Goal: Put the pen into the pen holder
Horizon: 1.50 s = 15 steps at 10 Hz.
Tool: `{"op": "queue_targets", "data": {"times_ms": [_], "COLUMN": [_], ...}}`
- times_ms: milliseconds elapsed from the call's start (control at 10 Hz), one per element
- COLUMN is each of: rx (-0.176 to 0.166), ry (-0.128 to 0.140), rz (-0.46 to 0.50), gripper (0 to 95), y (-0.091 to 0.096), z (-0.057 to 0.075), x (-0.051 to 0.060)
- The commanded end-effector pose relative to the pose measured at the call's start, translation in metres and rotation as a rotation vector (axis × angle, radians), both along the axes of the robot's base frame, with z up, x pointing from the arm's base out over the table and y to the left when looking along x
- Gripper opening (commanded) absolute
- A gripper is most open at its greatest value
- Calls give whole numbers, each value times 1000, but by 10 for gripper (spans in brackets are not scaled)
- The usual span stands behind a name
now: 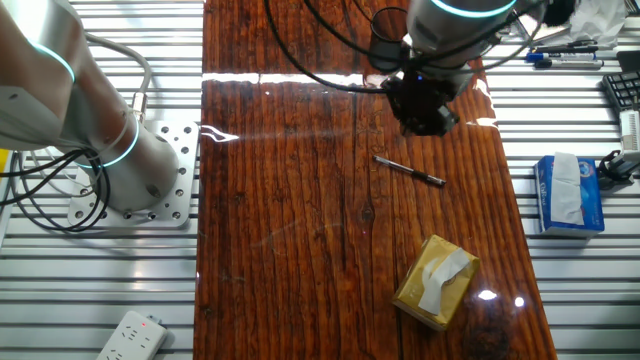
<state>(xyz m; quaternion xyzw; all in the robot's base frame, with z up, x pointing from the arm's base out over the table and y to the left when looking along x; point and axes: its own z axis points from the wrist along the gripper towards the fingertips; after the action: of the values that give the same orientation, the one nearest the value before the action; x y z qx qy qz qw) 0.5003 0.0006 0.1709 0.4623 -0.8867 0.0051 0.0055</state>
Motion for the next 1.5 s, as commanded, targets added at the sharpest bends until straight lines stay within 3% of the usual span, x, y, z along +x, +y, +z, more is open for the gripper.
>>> {"op": "queue_targets", "data": {"times_ms": [100,500,1100,1300,1500], "rx": [-19,-32,-18,-32,-47], "ry": [-2,-5,-13,-9,-25], "rz": [255,369,371,480,648], "gripper": [0,0,0,0,0], "y": [0,0,0,0,0], "z": [0,0,0,0,0], "x": [0,0,0,0,0]}}
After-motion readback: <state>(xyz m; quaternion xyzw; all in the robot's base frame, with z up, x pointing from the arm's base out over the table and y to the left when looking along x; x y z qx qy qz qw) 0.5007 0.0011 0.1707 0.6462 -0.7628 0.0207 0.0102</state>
